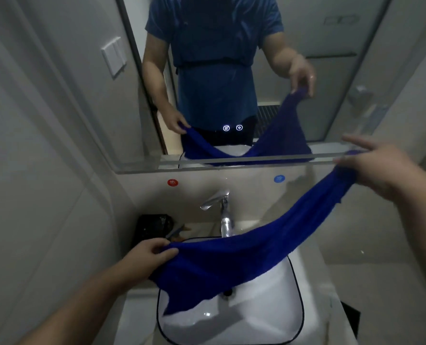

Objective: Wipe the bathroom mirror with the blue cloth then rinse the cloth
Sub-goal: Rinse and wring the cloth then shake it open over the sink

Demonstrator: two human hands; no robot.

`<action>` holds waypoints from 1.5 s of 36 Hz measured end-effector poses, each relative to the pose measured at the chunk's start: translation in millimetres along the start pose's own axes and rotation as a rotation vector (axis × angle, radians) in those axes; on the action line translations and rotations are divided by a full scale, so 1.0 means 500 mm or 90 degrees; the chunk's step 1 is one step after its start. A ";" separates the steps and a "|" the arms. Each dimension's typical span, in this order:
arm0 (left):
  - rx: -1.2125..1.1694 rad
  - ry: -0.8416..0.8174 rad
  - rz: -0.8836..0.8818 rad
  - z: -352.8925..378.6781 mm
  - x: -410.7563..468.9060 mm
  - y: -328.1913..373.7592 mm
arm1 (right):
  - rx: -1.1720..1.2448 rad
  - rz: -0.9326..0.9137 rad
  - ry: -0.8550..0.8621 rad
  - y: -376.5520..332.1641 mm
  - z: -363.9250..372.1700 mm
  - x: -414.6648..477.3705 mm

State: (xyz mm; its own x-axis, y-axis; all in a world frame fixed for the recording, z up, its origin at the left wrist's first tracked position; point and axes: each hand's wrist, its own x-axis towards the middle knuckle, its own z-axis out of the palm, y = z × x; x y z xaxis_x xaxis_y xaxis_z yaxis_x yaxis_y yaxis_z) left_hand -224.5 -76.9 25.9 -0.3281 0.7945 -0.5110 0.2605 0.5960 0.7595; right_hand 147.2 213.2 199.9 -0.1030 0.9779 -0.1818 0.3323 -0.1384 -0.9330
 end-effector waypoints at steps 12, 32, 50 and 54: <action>-0.620 -0.202 -0.072 0.150 -0.069 0.195 | -0.025 -0.210 -0.066 0.127 0.284 -0.192; -0.608 -0.134 -0.030 0.157 -0.107 0.218 | 0.034 -0.405 0.072 0.149 0.349 -0.280; -0.231 -0.097 0.041 0.093 -0.115 0.195 | 0.204 0.032 -0.318 0.141 0.314 -0.260; -0.085 -0.021 0.079 0.074 -0.123 0.230 | -0.080 -0.187 -0.292 0.192 0.307 -0.238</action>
State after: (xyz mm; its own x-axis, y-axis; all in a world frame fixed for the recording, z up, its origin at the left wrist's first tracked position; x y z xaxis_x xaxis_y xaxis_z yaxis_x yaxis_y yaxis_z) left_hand -140.7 -53.1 129.8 -0.2699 0.8657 -0.4215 0.1734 0.4743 0.8631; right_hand 47.3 59.7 84.3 -0.5963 0.8004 -0.0619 0.3344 0.1776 -0.9255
